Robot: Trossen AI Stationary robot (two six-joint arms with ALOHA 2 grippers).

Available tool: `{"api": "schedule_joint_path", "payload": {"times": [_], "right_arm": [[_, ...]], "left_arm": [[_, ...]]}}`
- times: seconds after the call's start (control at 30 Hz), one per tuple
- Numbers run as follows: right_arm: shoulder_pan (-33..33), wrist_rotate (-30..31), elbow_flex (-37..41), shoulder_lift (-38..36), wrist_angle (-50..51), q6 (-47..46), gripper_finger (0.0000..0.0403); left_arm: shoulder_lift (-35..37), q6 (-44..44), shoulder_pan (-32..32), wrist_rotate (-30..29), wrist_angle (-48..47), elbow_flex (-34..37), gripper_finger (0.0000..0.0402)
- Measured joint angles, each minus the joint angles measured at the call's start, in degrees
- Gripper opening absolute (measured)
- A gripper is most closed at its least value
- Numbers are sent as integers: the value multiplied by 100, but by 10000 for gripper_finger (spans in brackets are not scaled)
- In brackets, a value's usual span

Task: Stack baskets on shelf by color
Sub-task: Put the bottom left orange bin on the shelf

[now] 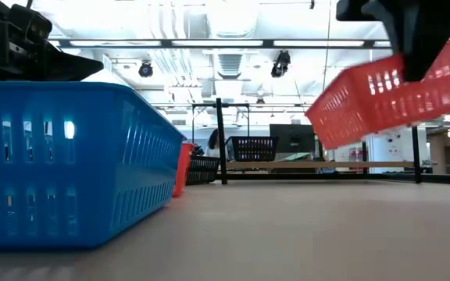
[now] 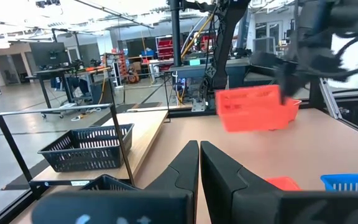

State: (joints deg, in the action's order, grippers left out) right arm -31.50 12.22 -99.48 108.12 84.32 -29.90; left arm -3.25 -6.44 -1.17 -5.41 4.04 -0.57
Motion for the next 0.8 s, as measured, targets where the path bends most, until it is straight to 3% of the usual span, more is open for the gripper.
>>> {"api": "schedule_joint_path", "payload": {"times": [0.1, 0.27, 0.53, 0.67, 0.8], "right_arm": [[283, 456, 357, -386, 311, 509, 12], [1182, 732, 1398, -1764, -224, 1322, 12], [3515, 791, 3147, -3597, -2418, 4838, 12], [4784, 516, 3821, -3982, -3774, 5690, 12], [5823, -343, 4332, -3975, -4900, 6186, 12]], "left_arm": [[0, 2, 2, 0, -1, 0, 0], [0, 0, 1, 2, -1, 0, 0], [0, 0, 2, 2, -1, 1, 0], [0, 2, 0, 2, -1, 0, 0], [0, 0, 0, 0, -1, 1, 0]]}}
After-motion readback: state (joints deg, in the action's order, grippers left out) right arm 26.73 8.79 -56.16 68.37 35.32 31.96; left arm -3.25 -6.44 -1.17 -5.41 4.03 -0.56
